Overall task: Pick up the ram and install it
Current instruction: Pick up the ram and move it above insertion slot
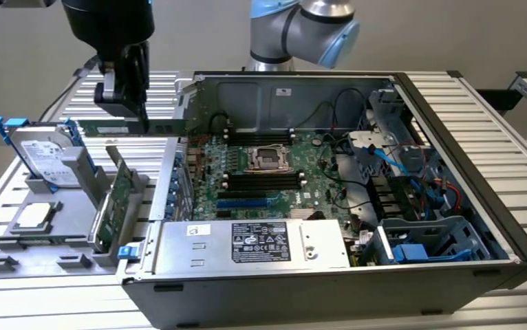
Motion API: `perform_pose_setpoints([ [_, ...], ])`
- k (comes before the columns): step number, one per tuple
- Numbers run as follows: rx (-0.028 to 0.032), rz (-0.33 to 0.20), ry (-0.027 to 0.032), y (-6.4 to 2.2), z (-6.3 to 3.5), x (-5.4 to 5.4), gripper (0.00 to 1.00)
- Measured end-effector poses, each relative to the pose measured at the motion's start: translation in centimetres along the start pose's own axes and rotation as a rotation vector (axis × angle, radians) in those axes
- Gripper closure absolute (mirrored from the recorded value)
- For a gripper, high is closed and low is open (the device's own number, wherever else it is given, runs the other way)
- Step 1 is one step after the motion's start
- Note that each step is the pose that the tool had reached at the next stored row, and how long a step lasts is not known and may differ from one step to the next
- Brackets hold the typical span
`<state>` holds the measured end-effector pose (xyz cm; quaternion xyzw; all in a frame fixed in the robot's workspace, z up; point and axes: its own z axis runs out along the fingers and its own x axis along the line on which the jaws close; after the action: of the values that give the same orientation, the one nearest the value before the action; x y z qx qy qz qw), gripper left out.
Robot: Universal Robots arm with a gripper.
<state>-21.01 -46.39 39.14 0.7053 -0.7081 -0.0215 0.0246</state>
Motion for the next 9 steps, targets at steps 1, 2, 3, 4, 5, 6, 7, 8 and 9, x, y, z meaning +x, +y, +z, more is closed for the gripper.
perform_pose_setpoints([
  [1,0.0000,0.000,0.0000,-0.42,-0.03,-0.1,0.86],
  [2,0.0000,0.000,0.0000,-0.82,-0.05,-0.2,0.86],
  [3,0.0000,0.000,0.0000,-1.23,-0.08,-0.4,0.86],
  [4,0.0001,0.000,-0.0001,-1.63,-0.11,-0.5,0.86],
  [5,0.0000,0.000,0.0000,-2.02,-0.13,-0.6,0.86],
  [6,0.0000,0.000,-0.0001,-2.44,-0.16,-0.8,0.86],
  [7,0.0000,0.000,0.0000,-2.83,-0.19,-0.9,0.86],
  [8,0.0000,0.000,0.0000,-3.21,-0.22,-1.1,0.86],
  [9,0.0000,0.000,-0.0001,-3.60,-0.24,-1.2,0.86],
])
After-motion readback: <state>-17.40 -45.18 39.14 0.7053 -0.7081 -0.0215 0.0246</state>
